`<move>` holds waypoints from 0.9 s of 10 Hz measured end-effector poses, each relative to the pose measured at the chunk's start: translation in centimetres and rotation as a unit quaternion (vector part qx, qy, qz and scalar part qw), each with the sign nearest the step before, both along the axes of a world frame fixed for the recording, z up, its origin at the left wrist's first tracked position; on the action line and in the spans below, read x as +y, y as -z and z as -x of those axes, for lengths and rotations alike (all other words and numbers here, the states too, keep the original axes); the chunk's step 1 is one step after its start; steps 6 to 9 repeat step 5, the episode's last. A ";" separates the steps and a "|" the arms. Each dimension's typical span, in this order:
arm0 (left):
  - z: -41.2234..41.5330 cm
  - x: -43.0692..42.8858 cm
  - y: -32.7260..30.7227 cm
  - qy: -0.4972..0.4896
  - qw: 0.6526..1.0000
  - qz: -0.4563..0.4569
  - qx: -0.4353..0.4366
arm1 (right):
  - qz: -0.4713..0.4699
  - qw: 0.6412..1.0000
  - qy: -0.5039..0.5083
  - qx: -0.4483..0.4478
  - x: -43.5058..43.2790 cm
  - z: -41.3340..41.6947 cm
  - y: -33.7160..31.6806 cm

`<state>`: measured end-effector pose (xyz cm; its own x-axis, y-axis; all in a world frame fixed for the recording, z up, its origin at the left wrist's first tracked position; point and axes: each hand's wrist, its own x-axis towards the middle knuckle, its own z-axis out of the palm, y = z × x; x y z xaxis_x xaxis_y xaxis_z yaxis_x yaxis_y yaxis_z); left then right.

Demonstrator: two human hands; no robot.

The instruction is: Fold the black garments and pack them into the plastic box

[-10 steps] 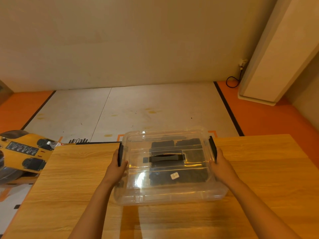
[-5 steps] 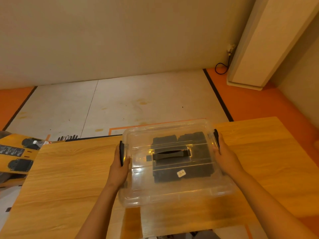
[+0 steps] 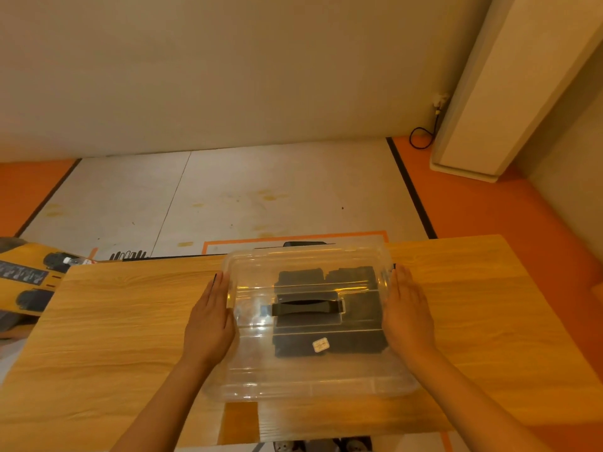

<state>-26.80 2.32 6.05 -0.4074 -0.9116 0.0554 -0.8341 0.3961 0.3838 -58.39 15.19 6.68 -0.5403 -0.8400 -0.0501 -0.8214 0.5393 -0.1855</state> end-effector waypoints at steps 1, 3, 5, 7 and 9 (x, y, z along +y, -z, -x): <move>-0.1 -0.3 0.0 -0.014 1.000 -0.013 -0.006 | 0.032 0.997 0.000 -0.063 0.0 0.2 0.1; 0.4 -0.7 -0.2 0.026 0.997 -0.030 -0.063 | 0.042 0.992 -0.020 -0.119 -0.8 1.1 0.3; 2.2 -2.2 -0.6 0.022 0.991 -0.009 -0.130 | 0.008 0.996 -0.023 -0.090 -2.5 1.4 -0.7; 2.2 -2.2 -0.6 0.022 0.991 -0.009 -0.130 | 0.008 0.996 -0.023 -0.090 -2.5 1.4 -0.7; 2.2 -2.2 -0.6 0.022 0.991 -0.009 -0.130 | 0.008 0.996 -0.023 -0.090 -2.5 1.4 -0.7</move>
